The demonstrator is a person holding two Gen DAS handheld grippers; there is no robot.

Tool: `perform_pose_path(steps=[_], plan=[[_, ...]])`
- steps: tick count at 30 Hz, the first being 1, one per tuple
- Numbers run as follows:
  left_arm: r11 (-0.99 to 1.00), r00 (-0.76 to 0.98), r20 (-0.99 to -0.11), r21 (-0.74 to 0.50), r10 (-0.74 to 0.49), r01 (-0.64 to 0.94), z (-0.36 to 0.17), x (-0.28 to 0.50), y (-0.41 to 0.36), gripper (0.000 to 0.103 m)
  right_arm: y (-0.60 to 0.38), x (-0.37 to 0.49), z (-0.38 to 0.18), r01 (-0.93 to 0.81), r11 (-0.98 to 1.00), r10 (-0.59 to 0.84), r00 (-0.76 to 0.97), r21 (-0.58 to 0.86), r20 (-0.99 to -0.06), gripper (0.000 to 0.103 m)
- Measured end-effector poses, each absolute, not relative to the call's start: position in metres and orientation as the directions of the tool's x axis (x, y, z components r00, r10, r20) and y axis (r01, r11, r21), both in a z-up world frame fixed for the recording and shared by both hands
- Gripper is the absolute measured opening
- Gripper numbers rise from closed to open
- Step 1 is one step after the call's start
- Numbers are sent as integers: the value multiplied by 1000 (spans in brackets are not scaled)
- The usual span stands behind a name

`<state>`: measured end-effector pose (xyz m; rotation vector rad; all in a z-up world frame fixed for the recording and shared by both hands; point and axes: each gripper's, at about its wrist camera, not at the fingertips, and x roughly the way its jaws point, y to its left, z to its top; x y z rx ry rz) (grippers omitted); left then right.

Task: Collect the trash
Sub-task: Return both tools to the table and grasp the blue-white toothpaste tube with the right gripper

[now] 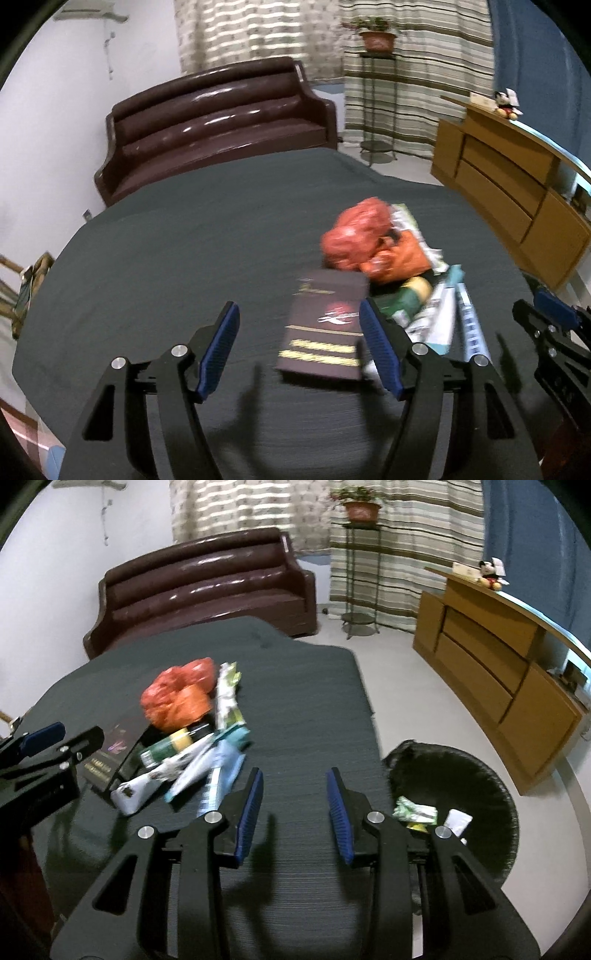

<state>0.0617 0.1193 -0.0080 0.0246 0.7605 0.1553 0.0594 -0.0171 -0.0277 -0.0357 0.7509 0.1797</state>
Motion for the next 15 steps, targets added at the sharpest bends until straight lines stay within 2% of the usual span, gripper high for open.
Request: perform_pose_path(steps=[15], plan=[[988, 685, -716, 48, 136, -145, -23, 64, 155, 69, 33, 69, -46, -216, 976, 116, 647, -35, -753, 35]])
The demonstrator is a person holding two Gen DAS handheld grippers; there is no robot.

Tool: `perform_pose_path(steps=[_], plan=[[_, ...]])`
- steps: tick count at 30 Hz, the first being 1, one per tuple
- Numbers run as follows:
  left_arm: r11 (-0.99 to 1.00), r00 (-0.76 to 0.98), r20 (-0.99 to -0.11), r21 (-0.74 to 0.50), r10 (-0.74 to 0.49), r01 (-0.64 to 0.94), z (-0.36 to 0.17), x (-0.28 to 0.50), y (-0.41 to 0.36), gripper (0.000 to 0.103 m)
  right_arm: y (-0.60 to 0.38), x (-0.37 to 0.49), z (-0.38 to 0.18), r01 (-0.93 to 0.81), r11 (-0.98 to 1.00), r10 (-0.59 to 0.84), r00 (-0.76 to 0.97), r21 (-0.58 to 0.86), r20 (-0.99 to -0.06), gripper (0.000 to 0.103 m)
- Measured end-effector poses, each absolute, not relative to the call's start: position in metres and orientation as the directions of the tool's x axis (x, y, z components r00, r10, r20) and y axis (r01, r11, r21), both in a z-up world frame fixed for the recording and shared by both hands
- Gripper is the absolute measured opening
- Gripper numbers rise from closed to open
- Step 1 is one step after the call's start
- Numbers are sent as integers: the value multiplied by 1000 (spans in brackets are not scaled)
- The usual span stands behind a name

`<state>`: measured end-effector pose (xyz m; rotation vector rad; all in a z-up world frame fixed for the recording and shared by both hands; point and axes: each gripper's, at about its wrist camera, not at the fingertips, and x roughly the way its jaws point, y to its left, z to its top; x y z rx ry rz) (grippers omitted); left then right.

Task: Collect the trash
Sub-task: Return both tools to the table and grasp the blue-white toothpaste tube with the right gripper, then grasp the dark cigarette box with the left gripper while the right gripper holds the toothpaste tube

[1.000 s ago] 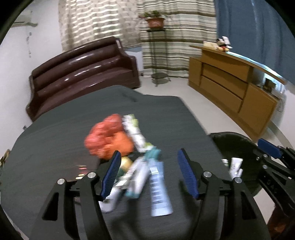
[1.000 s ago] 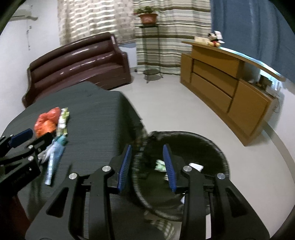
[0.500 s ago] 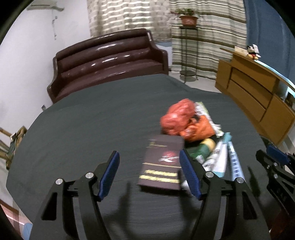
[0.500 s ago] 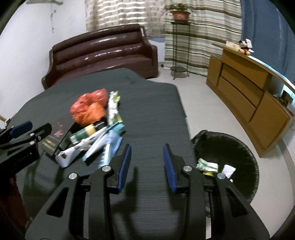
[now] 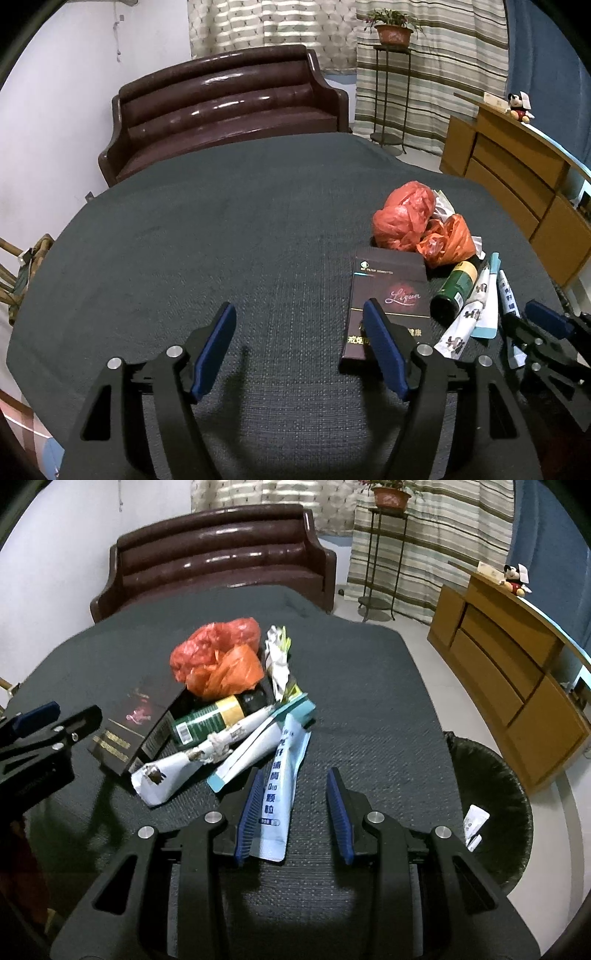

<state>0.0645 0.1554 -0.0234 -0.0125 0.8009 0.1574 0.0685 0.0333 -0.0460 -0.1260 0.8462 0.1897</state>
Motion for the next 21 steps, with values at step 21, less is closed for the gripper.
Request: perform_pose_path(steps=[21], plan=[[998, 684, -727, 31, 62, -58, -27, 80, 135, 72, 9, 74, -46, -186, 982, 142, 651, 24, -746, 16]])
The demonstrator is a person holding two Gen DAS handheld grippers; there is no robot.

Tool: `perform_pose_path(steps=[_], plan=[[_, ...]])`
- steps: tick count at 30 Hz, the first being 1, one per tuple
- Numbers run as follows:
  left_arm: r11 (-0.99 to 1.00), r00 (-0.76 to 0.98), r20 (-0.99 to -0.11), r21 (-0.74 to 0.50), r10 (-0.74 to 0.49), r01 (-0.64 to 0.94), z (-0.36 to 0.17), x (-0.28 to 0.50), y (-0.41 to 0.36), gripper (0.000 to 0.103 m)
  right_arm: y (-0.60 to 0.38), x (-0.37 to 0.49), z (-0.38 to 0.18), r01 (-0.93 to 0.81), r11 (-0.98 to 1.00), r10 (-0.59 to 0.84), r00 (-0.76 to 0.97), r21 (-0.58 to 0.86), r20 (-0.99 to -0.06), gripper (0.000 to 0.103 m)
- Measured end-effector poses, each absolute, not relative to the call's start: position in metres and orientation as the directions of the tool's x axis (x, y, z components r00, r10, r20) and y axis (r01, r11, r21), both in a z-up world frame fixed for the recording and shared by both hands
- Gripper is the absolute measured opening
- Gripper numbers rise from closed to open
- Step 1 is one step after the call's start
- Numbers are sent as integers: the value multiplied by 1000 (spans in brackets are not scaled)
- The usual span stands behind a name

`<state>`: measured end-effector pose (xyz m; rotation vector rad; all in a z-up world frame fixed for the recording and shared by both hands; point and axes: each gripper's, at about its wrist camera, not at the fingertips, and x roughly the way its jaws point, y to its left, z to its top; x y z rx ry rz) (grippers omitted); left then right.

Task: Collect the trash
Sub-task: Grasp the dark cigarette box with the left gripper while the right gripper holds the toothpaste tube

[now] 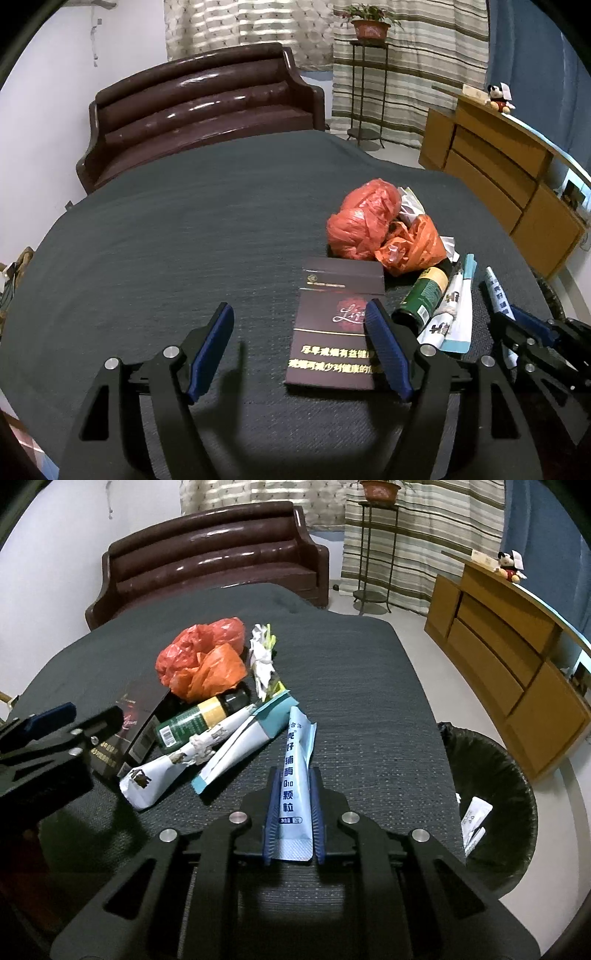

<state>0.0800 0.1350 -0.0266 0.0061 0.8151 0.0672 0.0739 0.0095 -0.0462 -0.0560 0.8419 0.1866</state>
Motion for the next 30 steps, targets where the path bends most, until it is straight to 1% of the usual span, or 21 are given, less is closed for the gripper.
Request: perform_pose_path(steps=[13, 18, 24, 26, 27, 28, 30], plan=[[1000, 683, -730, 20, 25, -15, -29, 78, 132, 73, 2, 75, -48, -181, 981, 170, 648, 66, -743, 16], [999, 652, -758, 39, 26, 5, -34, 83, 130, 74, 1, 75, -49, -180, 981, 175, 647, 75, -742, 16], [1000, 606, -795, -15, -7, -8, -37, 89, 138, 74, 1, 76, -48, -180, 981, 175, 646, 75, -743, 16], [999, 592, -806, -33, -24, -5, -39, 89, 141, 63, 1, 75, -48, -181, 981, 175, 646, 74, -743, 16], [1000, 591, -806, -31, -22, -4, -40, 89, 141, 61, 1, 76, -48, -181, 981, 174, 647, 73, -742, 16], [1000, 594, -804, -31, -24, -1, -39, 88, 140, 54, 1, 76, -48, -180, 981, 175, 646, 74, -743, 16], [1000, 597, -802, -25, -27, 12, -38, 85, 138, 54, 1, 76, -48, -181, 981, 175, 646, 73, -743, 16]])
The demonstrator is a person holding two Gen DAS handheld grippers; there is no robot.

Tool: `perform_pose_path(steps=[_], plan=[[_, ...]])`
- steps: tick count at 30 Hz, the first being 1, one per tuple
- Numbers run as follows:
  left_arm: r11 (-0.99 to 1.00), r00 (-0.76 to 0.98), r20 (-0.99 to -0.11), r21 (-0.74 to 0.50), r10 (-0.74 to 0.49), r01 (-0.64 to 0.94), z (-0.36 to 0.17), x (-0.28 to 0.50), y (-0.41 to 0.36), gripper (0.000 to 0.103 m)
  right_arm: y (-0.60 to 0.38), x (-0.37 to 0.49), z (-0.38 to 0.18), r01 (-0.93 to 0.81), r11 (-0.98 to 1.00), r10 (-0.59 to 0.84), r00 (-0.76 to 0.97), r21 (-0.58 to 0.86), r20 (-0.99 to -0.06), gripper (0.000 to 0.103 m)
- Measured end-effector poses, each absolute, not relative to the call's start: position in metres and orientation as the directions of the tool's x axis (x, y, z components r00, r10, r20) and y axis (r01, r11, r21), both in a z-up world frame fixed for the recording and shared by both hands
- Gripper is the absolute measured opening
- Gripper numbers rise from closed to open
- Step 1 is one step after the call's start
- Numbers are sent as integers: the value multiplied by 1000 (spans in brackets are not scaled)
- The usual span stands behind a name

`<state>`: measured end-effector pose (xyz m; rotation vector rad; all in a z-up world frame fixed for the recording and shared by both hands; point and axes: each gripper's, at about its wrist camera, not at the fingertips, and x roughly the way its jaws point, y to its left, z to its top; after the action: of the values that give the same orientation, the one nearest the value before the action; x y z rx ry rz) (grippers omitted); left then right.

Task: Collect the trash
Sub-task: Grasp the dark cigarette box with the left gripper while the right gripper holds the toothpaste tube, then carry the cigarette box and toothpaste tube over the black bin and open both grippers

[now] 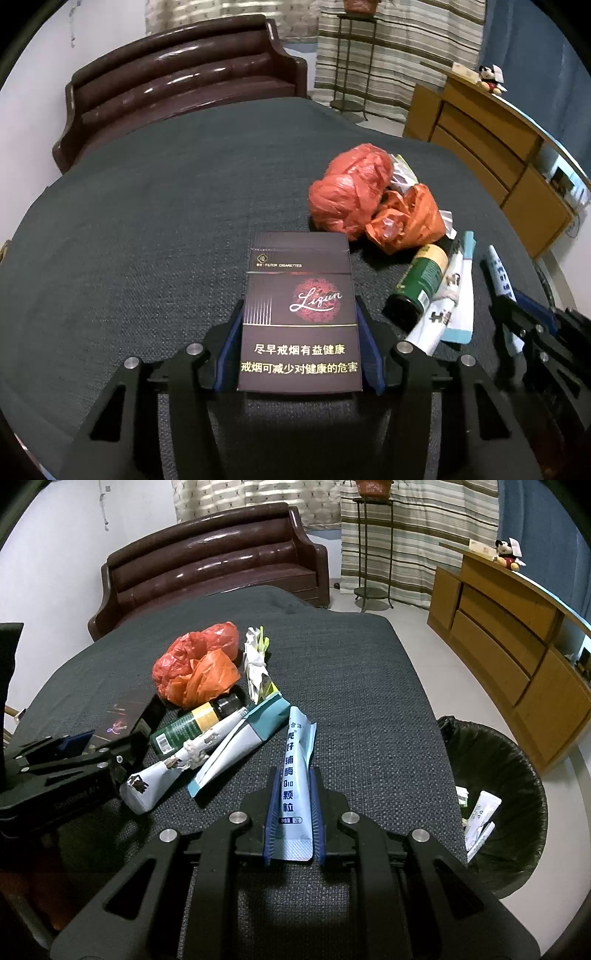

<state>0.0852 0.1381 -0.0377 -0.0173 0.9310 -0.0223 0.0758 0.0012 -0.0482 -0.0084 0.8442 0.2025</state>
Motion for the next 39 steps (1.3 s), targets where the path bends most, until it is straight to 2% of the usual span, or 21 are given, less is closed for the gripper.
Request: perform_pose_path(steps=[19, 23, 39], plan=[[999, 715, -699, -26, 4, -30, -10, 57, 128, 54, -10, 60, -26, -168, 985, 146, 709, 37, -690, 16], [1000, 747, -664, -11, -7, 0, 1, 54, 111, 54, -27, 56, -15, -134, 991, 114, 736, 21, -667, 16], [979, 767, -623, 5, -154, 202, 6, 68, 7, 54, -125, 50, 3, 71, 997, -66, 785, -16, -615, 16]])
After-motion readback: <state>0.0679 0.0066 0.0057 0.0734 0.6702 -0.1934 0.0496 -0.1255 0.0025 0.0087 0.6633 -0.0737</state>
